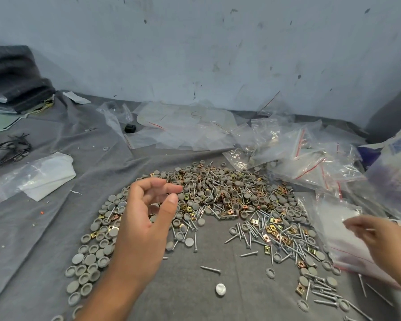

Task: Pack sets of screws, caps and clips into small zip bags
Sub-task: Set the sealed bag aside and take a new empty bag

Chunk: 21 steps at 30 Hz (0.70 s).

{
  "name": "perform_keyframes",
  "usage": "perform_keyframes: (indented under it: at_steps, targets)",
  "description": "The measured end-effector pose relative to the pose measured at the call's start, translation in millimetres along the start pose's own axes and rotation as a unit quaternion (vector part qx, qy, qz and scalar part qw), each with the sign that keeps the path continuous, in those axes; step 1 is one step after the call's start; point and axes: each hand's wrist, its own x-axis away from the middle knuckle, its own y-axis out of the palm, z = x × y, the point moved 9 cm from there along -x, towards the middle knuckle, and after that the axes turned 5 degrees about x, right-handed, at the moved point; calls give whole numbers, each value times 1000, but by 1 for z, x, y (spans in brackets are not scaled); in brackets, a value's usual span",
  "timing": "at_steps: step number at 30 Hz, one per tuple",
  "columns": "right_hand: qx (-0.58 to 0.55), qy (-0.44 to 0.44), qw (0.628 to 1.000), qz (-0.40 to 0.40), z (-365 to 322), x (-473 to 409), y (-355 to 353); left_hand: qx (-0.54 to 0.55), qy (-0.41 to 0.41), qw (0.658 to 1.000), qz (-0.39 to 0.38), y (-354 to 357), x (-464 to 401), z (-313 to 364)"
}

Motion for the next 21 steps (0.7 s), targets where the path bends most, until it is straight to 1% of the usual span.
perform_keyframes:
  at_steps: [2, 3, 5, 7, 9, 10, 12, 14, 15, 16, 17, 19, 20, 21]
  targets:
    - [-57, -12, 998, 32, 16, -16, -8, -6, -3, 1000, -2, 2, 0, 0]
    - [-84, -36, 995, 29, 21, -23, -10, -6, -6, 1000, -3, 2, 0, 0]
    - [-133, -41, 990, 13, 25, -32, -20, -12, -8, 1000, -9, 4, 1, -1]
    - [-174, -48, 984, -7, 0, -24, -28, -16, -15, 1000, -15, 5, 1, -3]
    - [-242, -66, 967, -32, -53, -1, -54, -20, -19, 999, -24, 8, 2, -4]
    - [-293, -90, 949, -69, -91, 17, -65, -24, -19, 999, -34, 10, 2, -4]
    - [-398, -140, 891, -169, -162, 47, -70, -8, -40, 996, -74, 19, 4, -9]
    - [-484, -166, 815, -273, -220, 73, -65, 22, -92, 984, -152, 36, 10, -19]
    - [-520, -169, 778, -311, -243, 84, -63, 51, -130, 972, -191, 44, 14, -24]
    - [-545, -168, 749, -338, -262, 92, -59, 89, -173, 956, -218, 50, 18, -30]
    - [-562, -163, 731, -351, -275, 95, -55, 127, -212, 938, -241, 54, 22, -35]
    - [-583, -142, 716, -356, -289, 97, -43, 164, -248, 910, -289, 57, 29, -36]
    - [-589, -124, 716, -354, -291, 95, -35, 163, -250, 908, -295, 55, 29, -37]
    - [-593, -102, 716, -353, -289, 93, -25, 161, -247, 914, -278, 50, 26, -38]
